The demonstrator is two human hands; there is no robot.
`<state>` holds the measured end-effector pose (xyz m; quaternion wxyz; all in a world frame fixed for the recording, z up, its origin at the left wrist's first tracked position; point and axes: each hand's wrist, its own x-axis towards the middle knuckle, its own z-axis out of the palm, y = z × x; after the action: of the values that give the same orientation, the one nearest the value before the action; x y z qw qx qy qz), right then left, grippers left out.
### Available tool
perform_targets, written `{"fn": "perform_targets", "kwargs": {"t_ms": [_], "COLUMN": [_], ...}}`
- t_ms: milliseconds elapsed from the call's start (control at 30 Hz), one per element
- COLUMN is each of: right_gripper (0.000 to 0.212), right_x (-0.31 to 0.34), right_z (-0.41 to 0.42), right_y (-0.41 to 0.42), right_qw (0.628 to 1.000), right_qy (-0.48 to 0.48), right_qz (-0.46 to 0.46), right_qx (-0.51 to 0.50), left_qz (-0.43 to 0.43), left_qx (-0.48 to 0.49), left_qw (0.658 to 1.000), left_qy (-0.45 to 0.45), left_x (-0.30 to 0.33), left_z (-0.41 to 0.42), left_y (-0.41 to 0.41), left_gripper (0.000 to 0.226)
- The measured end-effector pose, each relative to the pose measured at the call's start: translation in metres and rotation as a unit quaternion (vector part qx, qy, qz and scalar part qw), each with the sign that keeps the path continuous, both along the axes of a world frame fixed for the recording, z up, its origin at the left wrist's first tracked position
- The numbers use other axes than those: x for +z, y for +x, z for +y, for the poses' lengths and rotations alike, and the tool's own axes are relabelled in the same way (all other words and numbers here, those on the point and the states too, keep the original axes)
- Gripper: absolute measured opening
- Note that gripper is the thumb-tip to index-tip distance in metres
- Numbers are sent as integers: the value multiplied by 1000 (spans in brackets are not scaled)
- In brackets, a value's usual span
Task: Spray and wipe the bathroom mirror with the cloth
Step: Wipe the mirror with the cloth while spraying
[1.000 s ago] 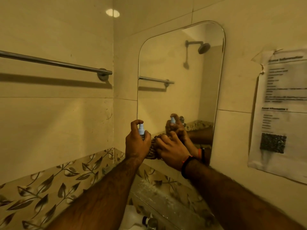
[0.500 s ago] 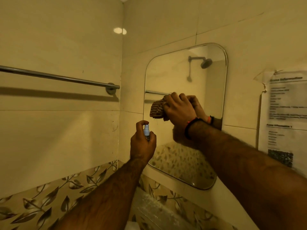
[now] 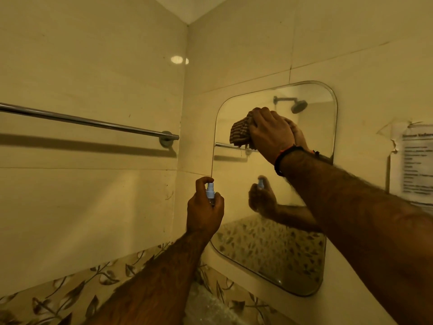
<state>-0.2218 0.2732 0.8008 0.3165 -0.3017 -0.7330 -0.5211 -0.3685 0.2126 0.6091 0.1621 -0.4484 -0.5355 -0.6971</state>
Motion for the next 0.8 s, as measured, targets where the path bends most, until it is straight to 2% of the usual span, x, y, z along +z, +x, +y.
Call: {"fn": "perform_targets", "kwargs": {"t_ms": [167, 567, 800], "right_gripper": [57, 65, 65], "right_x": [-5, -39, -76], "right_z": [9, 21, 27], "right_y": [-7, -32, -46], "right_qw": [1000, 997, 996], "right_qy": [-14, -56, -76], "right_qz": [1, 39, 18], "right_qx": [-24, 32, 34], "left_qz": [-7, -1, -9], "left_qx": [3, -4, 13], "left_qw": [1000, 1000, 999], "left_qy": [-5, -14, -30], "left_x": [-4, -20, -36], "left_z": [1, 1, -4], "left_y": [-7, -11, -17], "left_gripper": [40, 39, 39]}}
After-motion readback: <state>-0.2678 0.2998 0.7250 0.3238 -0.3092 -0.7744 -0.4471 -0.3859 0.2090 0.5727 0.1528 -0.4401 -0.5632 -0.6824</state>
